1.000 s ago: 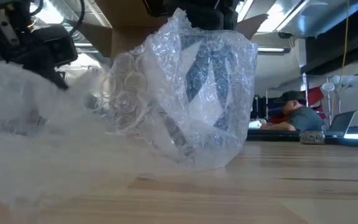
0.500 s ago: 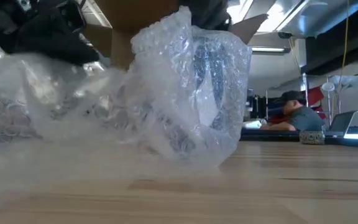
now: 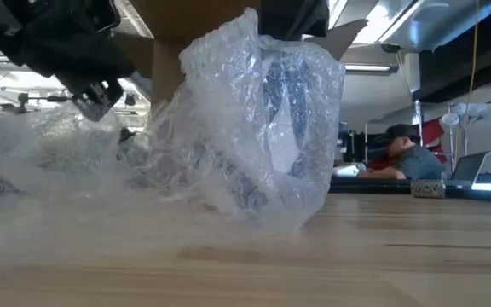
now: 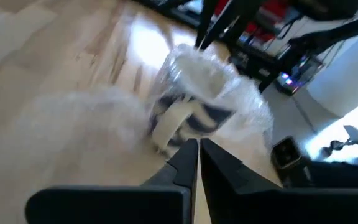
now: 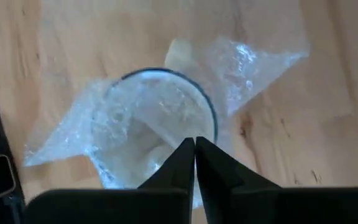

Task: Wrap mug
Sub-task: Wrap the blue mug with the bubble wrap

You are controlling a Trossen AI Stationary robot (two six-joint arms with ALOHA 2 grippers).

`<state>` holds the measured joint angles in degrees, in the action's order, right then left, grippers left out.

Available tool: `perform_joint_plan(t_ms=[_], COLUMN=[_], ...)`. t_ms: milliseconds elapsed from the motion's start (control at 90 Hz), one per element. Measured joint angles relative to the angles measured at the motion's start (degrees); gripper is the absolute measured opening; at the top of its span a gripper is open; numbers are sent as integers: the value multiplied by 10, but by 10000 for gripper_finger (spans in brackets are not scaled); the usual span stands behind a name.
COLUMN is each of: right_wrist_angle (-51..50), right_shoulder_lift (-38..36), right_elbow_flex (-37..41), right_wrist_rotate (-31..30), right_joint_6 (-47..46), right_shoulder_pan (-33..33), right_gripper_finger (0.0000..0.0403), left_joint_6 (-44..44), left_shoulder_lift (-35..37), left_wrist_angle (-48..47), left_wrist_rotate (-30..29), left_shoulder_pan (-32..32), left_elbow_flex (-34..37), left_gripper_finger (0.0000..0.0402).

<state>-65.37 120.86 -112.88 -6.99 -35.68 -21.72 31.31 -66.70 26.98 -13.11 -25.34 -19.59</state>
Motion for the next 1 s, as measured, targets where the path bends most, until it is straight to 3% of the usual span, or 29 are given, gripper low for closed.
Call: perform_joint_plan(t_ms=[167,389,611,800,1000], right_wrist_angle=[-43,-119,-141,-70,250], right_shoulder_lift=[0,-16,-85,-189,-322], right_elbow_flex=[0,0,42,205,507], right_wrist_rotate=[-30,-124,-234,-295,-324], right_joint_6=[-8,-68,-169,-315,-407], right_shoulder_pan=[-23,-70,-138,-214,-281], right_gripper_finger=[0,0,0,0,0], left_joint_6=[-3,-7,-7,-8,-31], left_shoulder_lift=[86,213,274,281,310], left_wrist_angle=[-82,-197,-244,-253,-288], left_wrist_rotate=[-13,-49,-75,-112,-133], left_shoulder_pan=[-2,-2,-39,-83,-107], left_elbow_flex=[0,0,0,0,0], left_gripper_finger=[0,0,0,0,0])
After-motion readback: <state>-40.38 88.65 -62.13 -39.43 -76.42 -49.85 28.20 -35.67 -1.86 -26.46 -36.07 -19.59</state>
